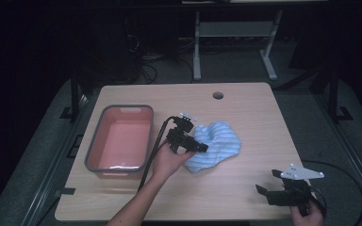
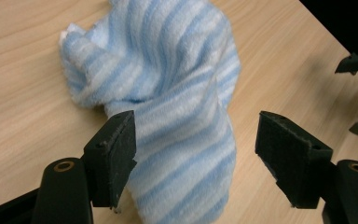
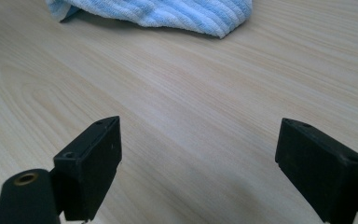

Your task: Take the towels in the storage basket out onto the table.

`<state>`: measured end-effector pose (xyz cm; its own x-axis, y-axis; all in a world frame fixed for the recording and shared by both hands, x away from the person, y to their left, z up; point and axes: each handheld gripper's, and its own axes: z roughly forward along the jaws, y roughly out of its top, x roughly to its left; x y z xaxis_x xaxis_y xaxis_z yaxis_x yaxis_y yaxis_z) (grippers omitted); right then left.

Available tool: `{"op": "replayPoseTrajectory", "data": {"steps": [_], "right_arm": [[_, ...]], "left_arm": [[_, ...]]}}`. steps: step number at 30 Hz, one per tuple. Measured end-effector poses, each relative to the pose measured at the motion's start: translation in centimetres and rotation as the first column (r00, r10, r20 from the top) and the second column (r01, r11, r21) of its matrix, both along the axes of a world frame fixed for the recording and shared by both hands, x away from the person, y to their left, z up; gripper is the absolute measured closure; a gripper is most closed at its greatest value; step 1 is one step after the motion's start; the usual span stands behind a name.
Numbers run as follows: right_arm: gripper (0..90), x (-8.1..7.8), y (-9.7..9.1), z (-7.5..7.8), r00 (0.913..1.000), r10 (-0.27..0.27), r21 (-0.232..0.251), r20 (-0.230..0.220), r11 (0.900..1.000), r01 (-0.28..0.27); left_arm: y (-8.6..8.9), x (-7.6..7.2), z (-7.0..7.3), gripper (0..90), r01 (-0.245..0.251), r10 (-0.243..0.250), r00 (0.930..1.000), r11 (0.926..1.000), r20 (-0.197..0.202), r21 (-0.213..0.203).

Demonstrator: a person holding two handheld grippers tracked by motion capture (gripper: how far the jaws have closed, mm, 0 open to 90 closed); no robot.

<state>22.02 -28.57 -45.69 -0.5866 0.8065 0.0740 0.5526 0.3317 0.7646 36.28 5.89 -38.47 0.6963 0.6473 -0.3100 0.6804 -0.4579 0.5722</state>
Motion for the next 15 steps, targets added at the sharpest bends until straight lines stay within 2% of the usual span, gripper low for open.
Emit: {"op": "replayPoseTrajectory", "data": {"steps": [2,4,15], "right_arm": [[14.0,0.0,0.0,0.0,1.0000,-0.001,-0.002,0.001,1.0000,0.001],[14.0,0.0,0.0,0.0,1.0000,-0.003,-0.002,0.000,1.0000,0.003],[14.0,0.0,-0.1,-0.1,0.9999,-0.013,-0.009,-0.001,0.9999,0.013]], "left_arm": [[0.3,-0.3,-0.1,28.7,0.008,-0.008,1.0000,0.9999,0.003,0.009],[0.5,-0.7,-0.2,28.7,0.004,-0.004,1.0000,0.9999,-0.002,-0.011],[2.1,-2.8,-0.6,28.7,0.026,-0.026,0.9996,0.9994,0.010,-0.023]]}}
